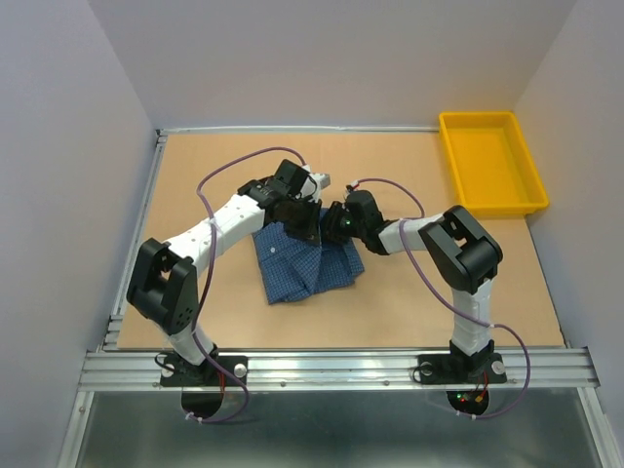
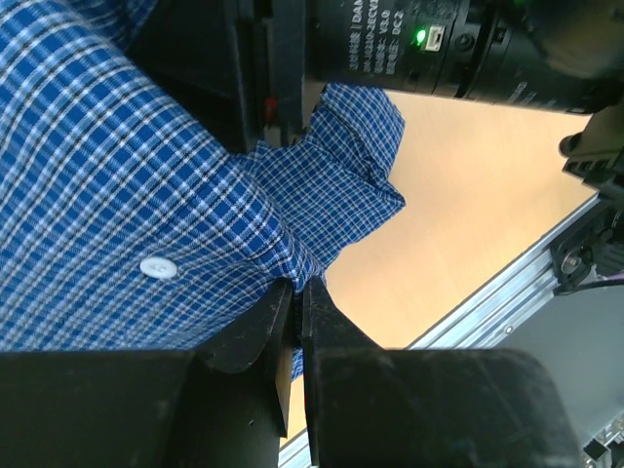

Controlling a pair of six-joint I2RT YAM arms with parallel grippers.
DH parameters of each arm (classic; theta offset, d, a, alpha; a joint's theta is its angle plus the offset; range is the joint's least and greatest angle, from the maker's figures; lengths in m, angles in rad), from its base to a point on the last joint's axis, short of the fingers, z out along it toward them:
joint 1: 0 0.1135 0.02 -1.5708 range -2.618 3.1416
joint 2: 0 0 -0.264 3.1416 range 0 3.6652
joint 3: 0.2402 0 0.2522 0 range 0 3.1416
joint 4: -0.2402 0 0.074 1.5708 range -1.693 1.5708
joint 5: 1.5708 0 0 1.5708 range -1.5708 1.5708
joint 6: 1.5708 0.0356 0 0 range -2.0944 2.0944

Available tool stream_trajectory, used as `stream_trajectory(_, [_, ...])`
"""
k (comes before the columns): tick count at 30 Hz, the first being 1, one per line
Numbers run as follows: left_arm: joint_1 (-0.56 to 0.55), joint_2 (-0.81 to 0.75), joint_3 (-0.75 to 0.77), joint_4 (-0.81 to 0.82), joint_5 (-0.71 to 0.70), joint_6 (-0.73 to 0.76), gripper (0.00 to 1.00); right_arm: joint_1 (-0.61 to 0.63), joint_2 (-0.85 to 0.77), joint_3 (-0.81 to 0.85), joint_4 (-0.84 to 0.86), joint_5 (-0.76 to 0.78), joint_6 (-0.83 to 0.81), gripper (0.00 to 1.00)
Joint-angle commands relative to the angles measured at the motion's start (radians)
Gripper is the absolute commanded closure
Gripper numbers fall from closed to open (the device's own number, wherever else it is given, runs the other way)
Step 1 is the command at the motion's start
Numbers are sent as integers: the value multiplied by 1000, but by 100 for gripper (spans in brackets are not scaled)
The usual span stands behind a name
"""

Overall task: Fold and stack the long sleeve shirts
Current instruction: Fold the shirt

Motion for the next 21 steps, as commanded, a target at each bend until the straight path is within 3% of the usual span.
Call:
stream_trajectory(1, [-40, 27, 46, 52, 14, -22, 100, -5, 39, -58, 81, 11, 64, 67])
stream_trajectory(12, [-110, 121, 99, 44, 8, -8, 100, -4, 62, -94, 116, 8, 78, 68])
stream_trajectory(18, [-110, 152, 122, 16, -150, -74, 99, -4, 24, -107, 118, 26, 58, 67])
stream_trajectory(21, [-110, 113, 112, 39, -147, -112, 96, -4, -11, -111, 97, 60, 27, 66])
